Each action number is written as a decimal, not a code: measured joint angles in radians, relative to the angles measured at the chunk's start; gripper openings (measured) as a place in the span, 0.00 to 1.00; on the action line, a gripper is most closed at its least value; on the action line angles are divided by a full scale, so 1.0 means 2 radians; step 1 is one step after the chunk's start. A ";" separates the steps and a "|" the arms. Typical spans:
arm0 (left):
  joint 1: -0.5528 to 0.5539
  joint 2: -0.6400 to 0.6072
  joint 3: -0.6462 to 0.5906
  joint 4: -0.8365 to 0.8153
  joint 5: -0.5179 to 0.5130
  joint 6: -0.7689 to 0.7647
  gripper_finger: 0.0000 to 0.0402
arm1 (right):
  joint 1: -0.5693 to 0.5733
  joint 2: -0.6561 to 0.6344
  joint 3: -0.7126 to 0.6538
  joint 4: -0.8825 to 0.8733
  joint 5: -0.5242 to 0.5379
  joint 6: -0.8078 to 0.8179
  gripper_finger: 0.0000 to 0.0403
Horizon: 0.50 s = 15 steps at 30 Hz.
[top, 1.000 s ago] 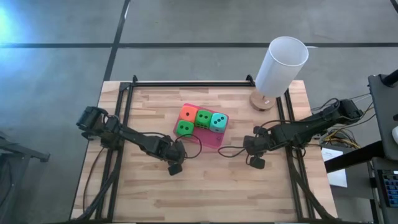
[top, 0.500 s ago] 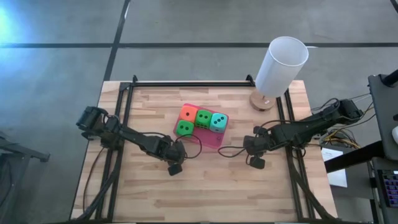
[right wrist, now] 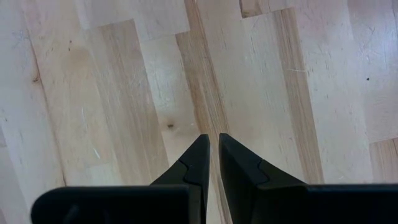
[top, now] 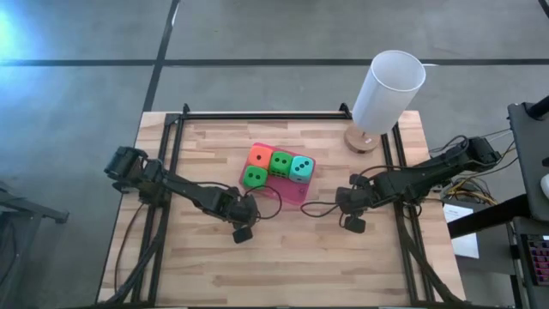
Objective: Pick & Place Dice
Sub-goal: Put the small orange die into the pink bin
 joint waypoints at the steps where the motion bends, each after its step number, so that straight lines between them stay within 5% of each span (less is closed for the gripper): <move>1: 0.000 0.000 0.003 -0.003 0.000 0.000 0.13 | 0.000 0.000 0.000 0.000 0.000 0.000 0.08; 15: 0.000 -0.001 0.073 -0.081 0.000 0.015 0.13 | 0.000 0.000 0.000 0.002 0.000 0.000 0.08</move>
